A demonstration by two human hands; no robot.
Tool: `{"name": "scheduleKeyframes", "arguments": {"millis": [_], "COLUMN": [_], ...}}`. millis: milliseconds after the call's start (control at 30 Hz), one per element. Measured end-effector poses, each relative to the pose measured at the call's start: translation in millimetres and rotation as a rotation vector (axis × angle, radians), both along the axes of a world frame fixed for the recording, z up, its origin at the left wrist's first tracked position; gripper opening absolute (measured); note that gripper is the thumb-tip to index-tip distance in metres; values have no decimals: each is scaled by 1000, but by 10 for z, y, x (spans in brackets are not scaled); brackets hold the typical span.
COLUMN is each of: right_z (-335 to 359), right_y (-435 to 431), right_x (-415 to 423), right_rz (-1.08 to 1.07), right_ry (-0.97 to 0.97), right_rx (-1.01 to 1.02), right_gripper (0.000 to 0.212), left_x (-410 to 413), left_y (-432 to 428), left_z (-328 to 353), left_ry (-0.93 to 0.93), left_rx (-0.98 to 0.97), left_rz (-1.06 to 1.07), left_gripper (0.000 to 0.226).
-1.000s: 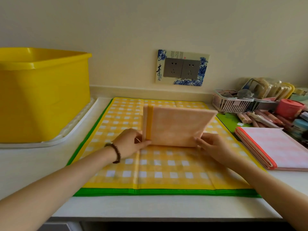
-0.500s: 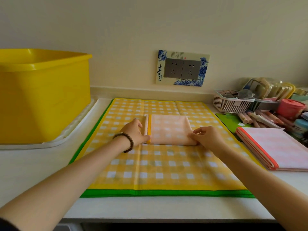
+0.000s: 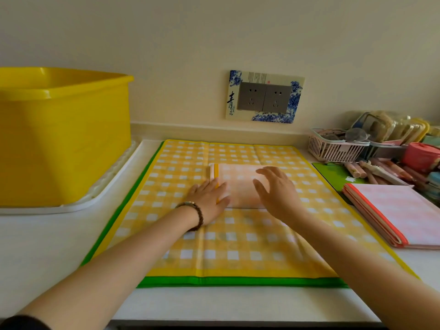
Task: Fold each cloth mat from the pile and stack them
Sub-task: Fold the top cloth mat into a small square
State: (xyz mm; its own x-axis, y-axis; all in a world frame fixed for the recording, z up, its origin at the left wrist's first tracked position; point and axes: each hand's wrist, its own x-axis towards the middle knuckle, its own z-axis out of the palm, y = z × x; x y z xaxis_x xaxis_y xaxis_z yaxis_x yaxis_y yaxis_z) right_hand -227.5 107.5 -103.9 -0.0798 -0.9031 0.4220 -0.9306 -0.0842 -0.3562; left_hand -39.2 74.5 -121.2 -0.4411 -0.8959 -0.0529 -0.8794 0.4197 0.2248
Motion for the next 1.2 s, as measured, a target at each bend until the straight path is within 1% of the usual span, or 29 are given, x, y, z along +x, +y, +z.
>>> {"name": "scheduleKeyframes", "arguments": {"millis": [167,300,367,467,600,700,800,867,1000,1100,1200], "right_z": [-42,-123,-157,-170,-169,-176,-177,-172,-132,-47,23], "right_y": [-237,-310,-302,-273,-235,-242,-242,-242,-247,-326,-571], "right_x": [346,437,370,141,-121,-169,-155,-153,-146,-69,96], "right_rz": [67,98,108,64,9,11,6,3,14,24,52], "right_ry": [191,146,176,242,245,231,241,236,237,244,226], "right_rx": [210,365,406,413,444,458,469,473,506,484,403], "right_gripper": [49,49,50,51,57,59,59,59,59,54,49], "left_x": [-28,-29,-27,-44,-39,-156,-322,-373,-361,-375,-389], "left_y": [19,16,1,-4,-22,-119,-306,-462,-624,-615,-618], "left_z": [67,84,95,132,218,298,298,235,78,75,76], "left_ry": [-34,-60,-89,-135,-183,-222,-109,-63,-45,-59,-74], "left_rx": [-3,20,28,39,75,-57,-167,-137,24,20,10], "left_rz": [2,-1,0,3,13,22,30,43,119,116,122], "left_gripper": [56,55,56,57,58,55,49,49,54,54,54]}}
